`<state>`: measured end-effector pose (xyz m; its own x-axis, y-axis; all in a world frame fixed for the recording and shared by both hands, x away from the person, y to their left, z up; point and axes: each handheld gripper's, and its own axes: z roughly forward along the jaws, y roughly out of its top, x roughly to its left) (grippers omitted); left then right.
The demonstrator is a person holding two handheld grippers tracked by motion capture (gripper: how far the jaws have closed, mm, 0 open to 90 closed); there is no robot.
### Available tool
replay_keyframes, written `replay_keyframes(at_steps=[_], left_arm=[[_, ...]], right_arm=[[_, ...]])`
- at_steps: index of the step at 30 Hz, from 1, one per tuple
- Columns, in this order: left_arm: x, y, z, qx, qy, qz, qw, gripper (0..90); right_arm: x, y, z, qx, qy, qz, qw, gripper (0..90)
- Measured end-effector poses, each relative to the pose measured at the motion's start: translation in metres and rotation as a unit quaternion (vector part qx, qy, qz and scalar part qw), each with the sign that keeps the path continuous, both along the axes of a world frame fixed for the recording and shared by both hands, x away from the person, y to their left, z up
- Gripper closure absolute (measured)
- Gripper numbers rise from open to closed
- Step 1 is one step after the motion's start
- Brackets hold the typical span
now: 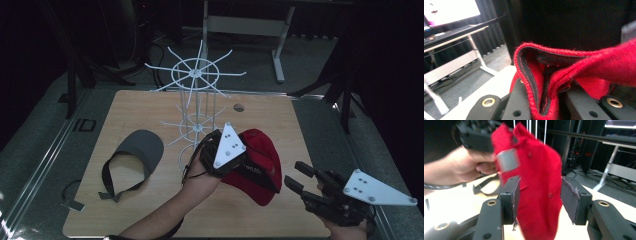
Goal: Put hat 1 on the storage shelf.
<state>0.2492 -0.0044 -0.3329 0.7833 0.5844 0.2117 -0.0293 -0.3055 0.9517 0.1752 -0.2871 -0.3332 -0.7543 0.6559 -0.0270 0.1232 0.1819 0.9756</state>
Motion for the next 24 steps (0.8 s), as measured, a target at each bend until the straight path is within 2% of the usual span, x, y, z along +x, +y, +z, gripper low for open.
replay_keyframes(at_steps=[3,4,5,6,7,8,9,10,11,12,14,16,17,19,21,23,24], left_arm=[[0.001,0.005,-0.003,0.006,0.003,-0.018,0.9998,87.6],[0.002,0.007,-0.004,0.007,0.005,-0.026,0.9996,87.6],[0.003,0.01,-0.005,0.004,0.014,-0.045,0.9989,87.5],[0.002,0.012,-0.006,0.007,0.007,-0.055,0.9984,87.5],[0.003,0.013,-0.007,0.012,0.01,-0.06,0.9981,87.5],[0.004,0.015,-0.008,0.013,0.014,-0.077,0.9969,87.5],[0.003,0.017,-0.009,0.016,0.007,-0.084,0.9964,87.5],[0.004,0.018,-0.01,0.019,0.011,-0.091,0.9956,87.5],[0.005,0.02,-0.011,0.018,0.015,-0.108,0.9939,87.4],[0.004,0.021,-0.012,0.018,0.011,-0.118,0.9928,87.4],[0.003,0.023,-0.013,0.023,0.015,-0.135,0.9904,87.4],[0.002,0.023,-0.014,0.023,0.012,-0.139,0.9899,87.3],[0.002,0.023,-0.014,0.023,0.016,-0.149,0.9885,87.3],[0.002,0.023,-0.014,0.021,0.017,-0.157,0.9872,87.3],[0.0,0.024,-0.013,0.016,0.012,-0.174,0.9846,87.3],[-0.001,0.024,-0.012,0.012,0.008,-0.198,0.98,87.3],[-0.002,0.024,-0.012,0.013,0.007,-0.204,0.9789,87.3]], right_arm=[[0.001,-0.003,0.003,-0.008,-0.007,-0.016,0.9998,51.2],[0.002,-0.003,0.003,-0.011,-0.005,-0.014,0.9998,51.6],[0.003,-0.002,0.003,-0.015,-0.004,-0.011,0.9998,51.8],[0.005,0.0,0.003,-0.023,-0.005,-0.01,0.9997,52.0],[0.007,0.003,0.002,-0.029,-0.004,-0.008,0.9996,52.1],[0.009,0.005,0.001,-0.032,-0.002,-0.003,0.9995,52.2],[0.011,0.007,0.0,-0.034,0.001,0.001,0.9994,52.2],[0.014,0.009,-0.001,-0.035,0.005,0.007,0.9994,52.2],[0.017,0.011,-0.003,-0.035,0.01,0.013,0.9993,52.1],[0.02,0.014,-0.004,-0.033,0.014,0.02,0.9991,52.1],[0.024,0.019,-0.006,-0.035,0.021,0.033,0.9986,51.8],[0.026,0.022,-0.007,-0.038,0.022,0.039,0.9983,51.3],[0.027,0.026,-0.007,-0.04,0.024,0.046,0.9978,51.1],[0.029,0.035,-0.007,-0.052,0.026,0.059,0.9966,50.0],[0.03,0.04,-0.007,-0.059,0.025,0.066,0.9958,49.0],[0.032,0.042,-0.007,-0.066,0.025,0.065,0.9954,48.3],[0.032,0.043,-0.007,-0.068,0.026,0.066,0.9952,47.8]])
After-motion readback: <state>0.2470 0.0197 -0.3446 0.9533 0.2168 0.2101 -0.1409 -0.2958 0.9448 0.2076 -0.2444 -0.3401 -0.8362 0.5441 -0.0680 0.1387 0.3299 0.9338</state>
